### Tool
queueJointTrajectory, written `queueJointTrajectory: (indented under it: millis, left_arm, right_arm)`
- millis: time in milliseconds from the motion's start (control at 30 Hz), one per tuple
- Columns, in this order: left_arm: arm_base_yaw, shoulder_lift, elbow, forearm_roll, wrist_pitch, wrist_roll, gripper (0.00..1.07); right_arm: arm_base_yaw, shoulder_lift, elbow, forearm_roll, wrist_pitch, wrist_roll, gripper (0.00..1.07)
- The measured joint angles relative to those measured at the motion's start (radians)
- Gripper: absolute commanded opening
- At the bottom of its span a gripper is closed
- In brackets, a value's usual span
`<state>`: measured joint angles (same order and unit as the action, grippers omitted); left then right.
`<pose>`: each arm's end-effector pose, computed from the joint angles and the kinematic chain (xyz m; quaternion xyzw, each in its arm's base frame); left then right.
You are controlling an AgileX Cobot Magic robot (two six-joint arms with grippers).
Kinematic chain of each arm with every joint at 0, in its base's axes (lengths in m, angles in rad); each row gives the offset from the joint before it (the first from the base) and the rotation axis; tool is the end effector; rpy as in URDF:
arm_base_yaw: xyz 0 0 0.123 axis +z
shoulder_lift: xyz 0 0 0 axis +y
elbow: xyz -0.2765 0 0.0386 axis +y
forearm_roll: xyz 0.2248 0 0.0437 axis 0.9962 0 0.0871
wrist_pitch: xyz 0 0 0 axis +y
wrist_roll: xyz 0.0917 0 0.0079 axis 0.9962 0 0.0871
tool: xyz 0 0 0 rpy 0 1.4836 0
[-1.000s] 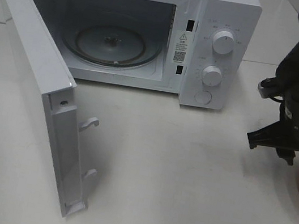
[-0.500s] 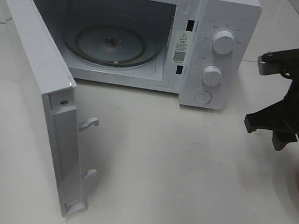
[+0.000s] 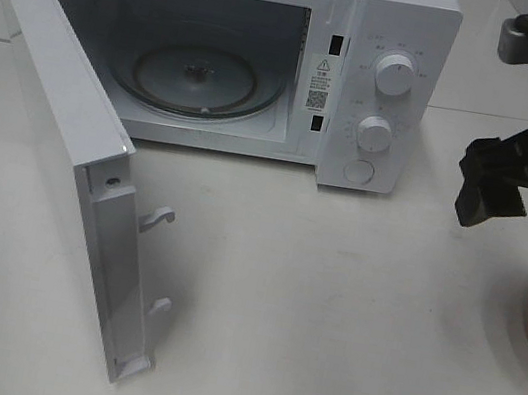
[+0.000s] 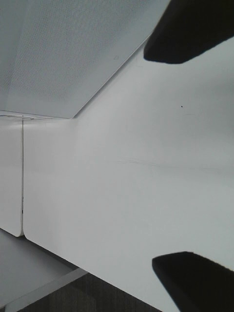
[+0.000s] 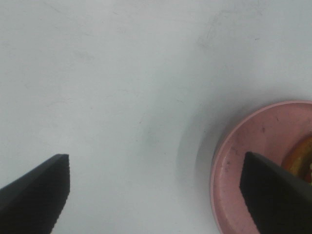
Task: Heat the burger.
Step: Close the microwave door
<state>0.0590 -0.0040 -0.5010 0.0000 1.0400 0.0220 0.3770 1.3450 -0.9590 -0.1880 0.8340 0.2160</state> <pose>-0.0181 -0.0011 0.2675 -0.0157 0.8463 0.0216 0.5320 0.2276 0.0764 0.2747 -0.1245 0.9649 -0.0148 0.2307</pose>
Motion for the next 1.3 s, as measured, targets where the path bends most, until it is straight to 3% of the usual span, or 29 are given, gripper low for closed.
queueJointTrajectory:
  millis: [267, 567, 833, 1200, 1300]
  left_arm:
    - [0.000, 0.000, 0.000, 0.000, 0.000, 0.000, 1.02]
    - [0.000, 0.000, 0.000, 0.000, 0.000, 0.000, 1.02]
    - [0.000, 0.000, 0.000, 0.000, 0.000, 0.000, 1.02]
    - [0.000, 0.000, 0.000, 0.000, 0.000, 0.000, 1.02]
    - [0.000, 0.000, 0.000, 0.000, 0.000, 0.000, 1.02]
  right_arm:
    - [0.000, -0.121, 0.000, 0.130, 0.065, -0.087, 0.80]
    - [0.000, -0.244, 0.004, 0.193, 0.118, -0.137, 0.78]
    - [0.000, -0.396, 0.095, 0.196, 0.149, -0.142, 0.76]
    - [-0.010, -0.745, 0.252, 0.196, 0.192, -0.153, 0.76]
    - [-0.048, -0.843, 0.291, 0.193, 0.201, -0.154, 0.76]
